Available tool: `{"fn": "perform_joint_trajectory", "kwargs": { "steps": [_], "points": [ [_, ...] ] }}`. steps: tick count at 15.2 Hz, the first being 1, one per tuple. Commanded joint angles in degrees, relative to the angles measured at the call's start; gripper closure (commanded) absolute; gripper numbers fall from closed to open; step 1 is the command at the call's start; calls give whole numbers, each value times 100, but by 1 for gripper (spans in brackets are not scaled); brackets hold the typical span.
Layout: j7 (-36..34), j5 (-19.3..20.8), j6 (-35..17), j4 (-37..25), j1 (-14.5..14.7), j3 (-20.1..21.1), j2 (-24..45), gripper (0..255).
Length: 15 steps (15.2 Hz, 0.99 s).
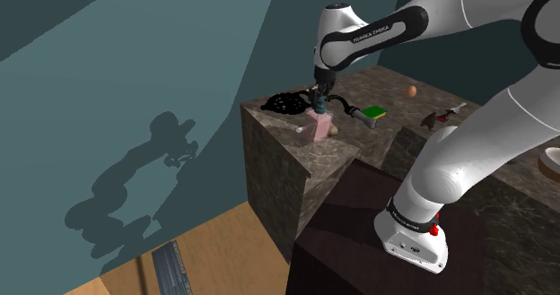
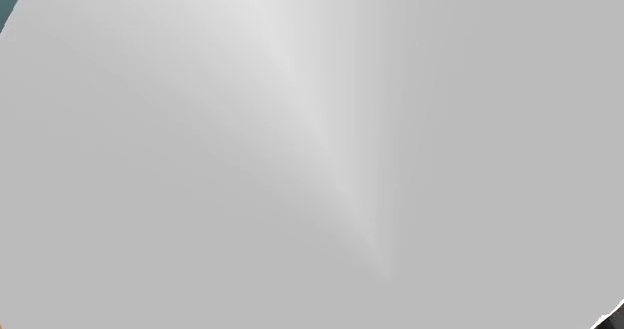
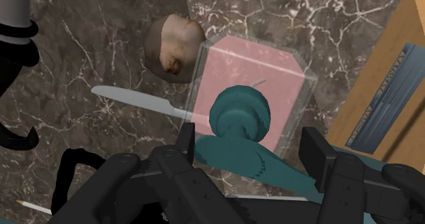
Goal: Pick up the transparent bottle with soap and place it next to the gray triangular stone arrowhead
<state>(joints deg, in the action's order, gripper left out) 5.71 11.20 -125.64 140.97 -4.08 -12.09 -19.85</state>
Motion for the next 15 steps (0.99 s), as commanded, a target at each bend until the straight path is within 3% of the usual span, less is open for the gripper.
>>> {"fn": "perform_joint_trajectory", "kwargs": {
  "steps": [1,15],
  "points": [
    [24,-9,167,-108,0,5,-60,255],
    [117,-86,1298,-949,29,92,-354,255]
  ]
}}
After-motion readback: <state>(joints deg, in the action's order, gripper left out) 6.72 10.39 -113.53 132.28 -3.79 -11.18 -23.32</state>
